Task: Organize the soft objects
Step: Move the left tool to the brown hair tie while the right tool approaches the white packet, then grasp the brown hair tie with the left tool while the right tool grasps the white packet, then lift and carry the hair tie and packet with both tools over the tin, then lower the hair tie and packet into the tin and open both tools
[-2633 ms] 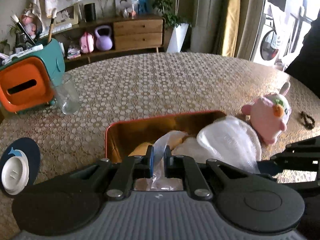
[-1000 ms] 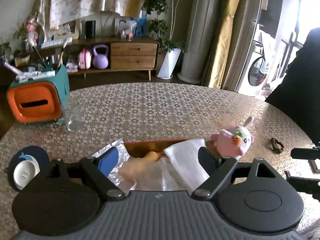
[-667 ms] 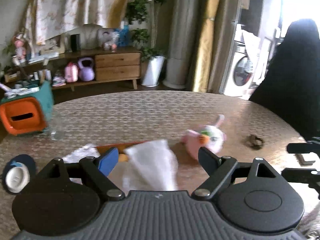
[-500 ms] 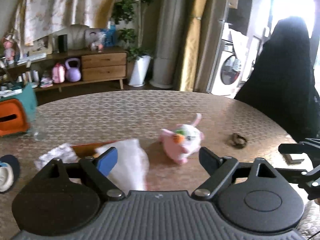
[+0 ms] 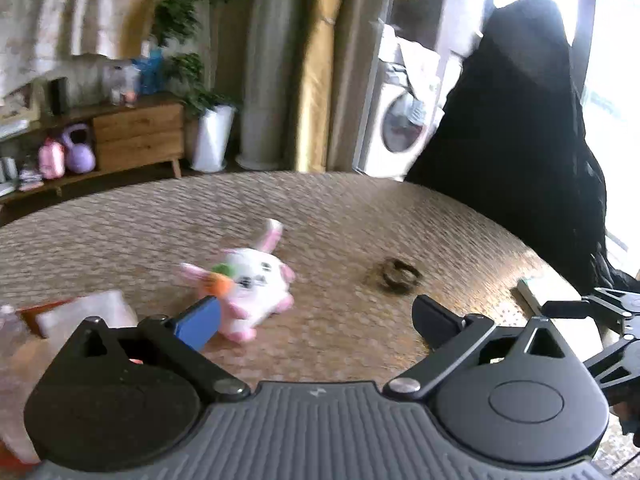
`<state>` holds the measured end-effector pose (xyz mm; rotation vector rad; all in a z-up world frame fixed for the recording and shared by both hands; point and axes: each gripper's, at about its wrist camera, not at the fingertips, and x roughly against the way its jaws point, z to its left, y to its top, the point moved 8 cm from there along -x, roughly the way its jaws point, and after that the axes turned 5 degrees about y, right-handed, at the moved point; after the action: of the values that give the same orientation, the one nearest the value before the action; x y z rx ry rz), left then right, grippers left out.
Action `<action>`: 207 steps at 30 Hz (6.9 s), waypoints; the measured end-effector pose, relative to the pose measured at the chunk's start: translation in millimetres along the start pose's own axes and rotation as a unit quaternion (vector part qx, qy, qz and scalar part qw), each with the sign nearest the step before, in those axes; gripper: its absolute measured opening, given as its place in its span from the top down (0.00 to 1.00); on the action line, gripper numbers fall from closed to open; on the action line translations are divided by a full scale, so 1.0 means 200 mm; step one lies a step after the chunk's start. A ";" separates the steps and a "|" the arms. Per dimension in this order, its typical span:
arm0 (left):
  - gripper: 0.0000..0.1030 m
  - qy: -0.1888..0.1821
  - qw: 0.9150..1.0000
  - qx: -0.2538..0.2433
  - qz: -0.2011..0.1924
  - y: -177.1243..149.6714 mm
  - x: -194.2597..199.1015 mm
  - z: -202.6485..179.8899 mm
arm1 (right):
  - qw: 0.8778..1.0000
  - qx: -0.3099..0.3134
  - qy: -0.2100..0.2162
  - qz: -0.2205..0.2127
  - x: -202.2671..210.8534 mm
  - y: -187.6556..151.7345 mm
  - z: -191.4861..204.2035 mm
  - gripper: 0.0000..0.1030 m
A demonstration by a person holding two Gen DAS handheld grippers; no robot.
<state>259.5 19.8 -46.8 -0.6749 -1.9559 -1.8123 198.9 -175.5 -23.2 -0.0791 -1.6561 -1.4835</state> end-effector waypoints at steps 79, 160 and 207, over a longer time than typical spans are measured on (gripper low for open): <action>0.85 -0.001 0.993 -0.071 0.092 0.00 -1.25 -0.61 | 0.997 -0.033 -0.061 0.041 -0.46 -0.26 -0.37 0.67; 0.86 0.124 0.983 0.134 0.028 -0.30 0.32 1.38 | 0.950 0.288 0.118 0.007 -0.73 0.33 1.56 0.67; 0.31 0.120 0.988 0.095 0.036 -0.38 0.23 1.32 | 0.970 0.208 0.129 0.005 -0.78 0.35 1.45 0.38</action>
<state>189.0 281.8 -104.5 -0.4385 -1.8865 -1.5595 173.1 159.0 -36.3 0.3226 -1.7087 -1.0607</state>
